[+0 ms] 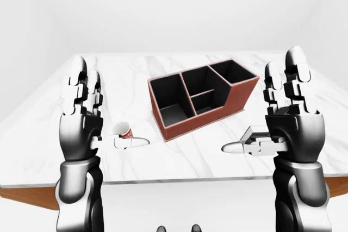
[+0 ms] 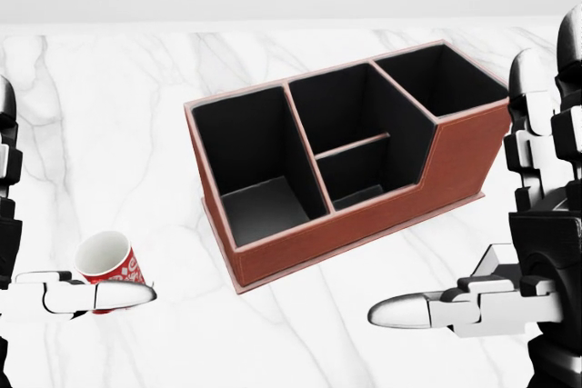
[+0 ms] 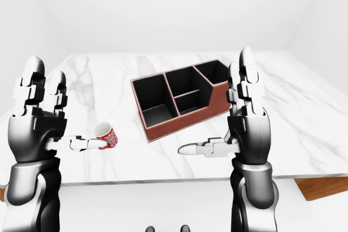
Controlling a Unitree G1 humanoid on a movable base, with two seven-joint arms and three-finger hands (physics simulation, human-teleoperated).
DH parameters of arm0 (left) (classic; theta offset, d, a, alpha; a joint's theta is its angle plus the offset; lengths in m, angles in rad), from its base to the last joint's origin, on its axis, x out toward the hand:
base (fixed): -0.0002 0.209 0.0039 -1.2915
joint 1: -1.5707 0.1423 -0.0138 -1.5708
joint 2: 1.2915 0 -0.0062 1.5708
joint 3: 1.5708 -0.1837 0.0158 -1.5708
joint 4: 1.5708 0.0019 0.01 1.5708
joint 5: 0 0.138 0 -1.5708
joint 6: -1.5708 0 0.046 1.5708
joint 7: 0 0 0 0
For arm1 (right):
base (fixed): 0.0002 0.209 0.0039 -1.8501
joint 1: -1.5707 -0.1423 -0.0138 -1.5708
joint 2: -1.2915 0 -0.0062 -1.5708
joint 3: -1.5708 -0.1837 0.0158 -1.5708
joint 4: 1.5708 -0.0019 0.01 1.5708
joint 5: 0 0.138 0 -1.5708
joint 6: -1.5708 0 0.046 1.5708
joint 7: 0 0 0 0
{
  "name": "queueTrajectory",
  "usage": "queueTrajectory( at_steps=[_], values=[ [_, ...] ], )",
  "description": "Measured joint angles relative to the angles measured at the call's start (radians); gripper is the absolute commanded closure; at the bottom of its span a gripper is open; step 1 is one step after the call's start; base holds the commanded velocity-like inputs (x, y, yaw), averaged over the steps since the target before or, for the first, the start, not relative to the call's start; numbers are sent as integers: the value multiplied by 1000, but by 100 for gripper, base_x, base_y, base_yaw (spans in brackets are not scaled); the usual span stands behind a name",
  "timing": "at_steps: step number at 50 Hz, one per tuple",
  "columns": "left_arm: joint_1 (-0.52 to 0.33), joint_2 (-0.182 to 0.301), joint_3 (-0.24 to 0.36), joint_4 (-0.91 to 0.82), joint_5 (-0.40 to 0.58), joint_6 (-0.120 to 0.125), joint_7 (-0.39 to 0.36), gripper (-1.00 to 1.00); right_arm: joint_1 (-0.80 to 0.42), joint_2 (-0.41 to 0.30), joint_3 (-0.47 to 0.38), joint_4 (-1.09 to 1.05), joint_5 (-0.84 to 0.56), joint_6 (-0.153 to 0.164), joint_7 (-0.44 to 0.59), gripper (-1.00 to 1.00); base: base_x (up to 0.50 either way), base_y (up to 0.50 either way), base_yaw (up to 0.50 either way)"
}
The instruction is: Pick up the book and place it in the back compartment of the caddy.
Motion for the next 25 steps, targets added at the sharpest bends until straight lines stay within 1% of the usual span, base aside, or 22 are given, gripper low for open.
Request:
queueTrajectory(
  at_steps=[9, 11, 25],
  values=[
    [2, 0, 0, -3, 0, 0, 0, -99, 6, 1, -6, -10, 14, 0, 13, -100, 50, 0, 0],
    [1, 0, 0, -3, 0, 0, 0, -100, 5, 1, -5, -7, 12, 0, 12, -100, 33, 0, 0],
    [0, 0, 2, -8, -2, 0, -1, -100, -6, 1, -10, -8, 11, 0, 2, -100, 0, 0, 0]
  ],
)
